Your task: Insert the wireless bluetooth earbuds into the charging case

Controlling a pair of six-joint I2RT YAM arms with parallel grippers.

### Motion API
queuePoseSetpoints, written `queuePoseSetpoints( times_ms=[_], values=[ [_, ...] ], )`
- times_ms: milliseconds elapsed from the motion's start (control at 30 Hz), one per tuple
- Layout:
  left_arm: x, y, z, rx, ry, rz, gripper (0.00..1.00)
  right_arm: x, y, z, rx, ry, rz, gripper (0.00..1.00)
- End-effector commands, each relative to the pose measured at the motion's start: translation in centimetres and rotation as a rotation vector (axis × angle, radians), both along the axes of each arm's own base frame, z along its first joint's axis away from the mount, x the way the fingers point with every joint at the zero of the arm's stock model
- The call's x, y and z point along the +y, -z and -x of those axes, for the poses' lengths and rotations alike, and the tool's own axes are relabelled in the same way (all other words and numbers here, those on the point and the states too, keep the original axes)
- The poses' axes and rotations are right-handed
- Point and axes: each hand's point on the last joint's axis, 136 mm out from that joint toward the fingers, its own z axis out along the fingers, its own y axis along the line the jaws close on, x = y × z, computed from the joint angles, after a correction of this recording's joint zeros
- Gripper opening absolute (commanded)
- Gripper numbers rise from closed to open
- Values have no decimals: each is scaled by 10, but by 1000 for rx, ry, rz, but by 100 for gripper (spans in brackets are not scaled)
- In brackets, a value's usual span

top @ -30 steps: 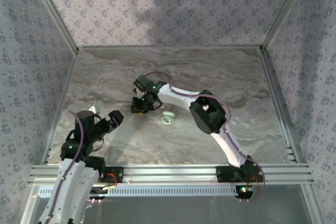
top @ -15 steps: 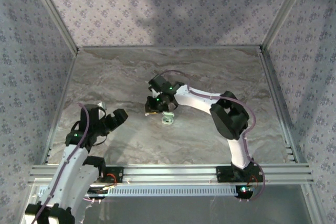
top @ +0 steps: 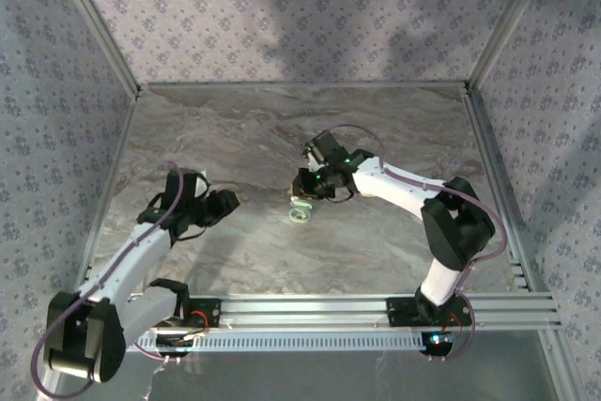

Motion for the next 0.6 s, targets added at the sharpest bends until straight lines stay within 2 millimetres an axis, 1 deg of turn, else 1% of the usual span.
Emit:
queuePoseSetpoints(
  times_ms=[0,100,300,467,567],
  values=[
    [-24,-16,-22,-68,55,27,25,-19,-5,2,-22,14,0,18],
    [-44,-10,-31,-56,106,29,17,-34,-7,4,-27,34,-2,18],
    [-89,9,-48,-2,212,64,0,-62,-8,9,-28,81,-8,18],
    [-113,26,-54,45,275,66,0,-79,-6,13,-25,109,-7,19],
    [-123,35,-54,71,294,72,0,-86,-5,13,-21,124,-10,19]
  ],
)
